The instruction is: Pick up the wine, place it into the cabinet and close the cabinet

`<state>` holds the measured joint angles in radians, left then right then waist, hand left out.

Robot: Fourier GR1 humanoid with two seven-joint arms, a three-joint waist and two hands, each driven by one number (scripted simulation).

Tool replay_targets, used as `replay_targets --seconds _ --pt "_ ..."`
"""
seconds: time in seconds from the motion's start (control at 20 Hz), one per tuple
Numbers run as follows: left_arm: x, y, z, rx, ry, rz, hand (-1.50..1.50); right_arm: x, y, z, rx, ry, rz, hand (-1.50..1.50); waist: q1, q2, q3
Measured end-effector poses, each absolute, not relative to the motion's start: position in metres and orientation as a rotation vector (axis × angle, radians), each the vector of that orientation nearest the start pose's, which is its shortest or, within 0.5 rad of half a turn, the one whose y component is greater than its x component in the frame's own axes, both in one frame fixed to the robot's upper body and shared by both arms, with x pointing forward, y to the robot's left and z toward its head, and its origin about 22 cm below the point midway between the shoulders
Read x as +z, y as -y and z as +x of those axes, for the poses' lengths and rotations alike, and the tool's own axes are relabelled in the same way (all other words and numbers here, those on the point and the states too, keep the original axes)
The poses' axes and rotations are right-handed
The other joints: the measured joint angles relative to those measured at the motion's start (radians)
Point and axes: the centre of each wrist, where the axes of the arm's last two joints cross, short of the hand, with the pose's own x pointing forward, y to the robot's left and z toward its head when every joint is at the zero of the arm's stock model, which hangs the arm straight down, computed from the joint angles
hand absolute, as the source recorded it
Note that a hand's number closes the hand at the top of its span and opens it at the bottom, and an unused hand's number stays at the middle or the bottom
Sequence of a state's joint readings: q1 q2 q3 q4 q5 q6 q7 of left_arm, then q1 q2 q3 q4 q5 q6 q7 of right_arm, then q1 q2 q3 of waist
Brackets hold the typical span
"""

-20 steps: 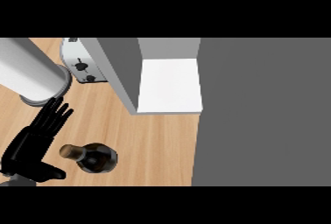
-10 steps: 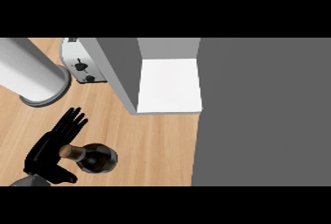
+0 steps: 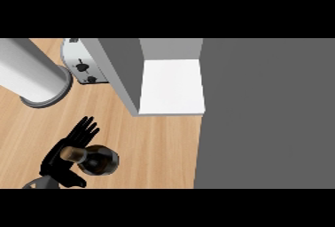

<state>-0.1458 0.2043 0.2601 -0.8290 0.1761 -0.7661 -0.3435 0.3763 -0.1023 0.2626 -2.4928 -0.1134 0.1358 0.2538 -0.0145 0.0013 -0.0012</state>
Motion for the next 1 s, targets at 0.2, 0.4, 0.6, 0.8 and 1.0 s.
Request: replay_targets --seconds 0.2,0.4,0.6,0.8,1.0 --pt "-0.125 -0.332 0.234 -0.017 1.364 -0.552 -1.5 0.149 0.214 0.112 0.212 1.868 0.286 -1.5 -0.003 0.0 0.0" --pt "-0.133 -0.33 0.236 0.017 1.348 -0.554 -1.5 0.148 0.215 0.113 0.217 1.869 0.283 -1.5 -0.003 0.001 0.0" --pt "-0.137 -0.326 0.242 0.055 1.341 -0.563 -1.5 0.148 0.212 0.113 0.207 1.869 0.297 -1.5 -0.004 0.001 -0.001" --pt "-0.144 -0.311 0.243 0.069 1.338 -0.576 1.5 0.147 0.213 0.112 0.214 1.862 0.292 -1.5 -0.006 0.001 -0.001" --pt "-0.148 -0.305 0.243 0.059 1.31 -0.64 1.5 0.146 0.21 0.112 0.209 1.866 0.304 -1.5 -0.006 0.001 0.0"
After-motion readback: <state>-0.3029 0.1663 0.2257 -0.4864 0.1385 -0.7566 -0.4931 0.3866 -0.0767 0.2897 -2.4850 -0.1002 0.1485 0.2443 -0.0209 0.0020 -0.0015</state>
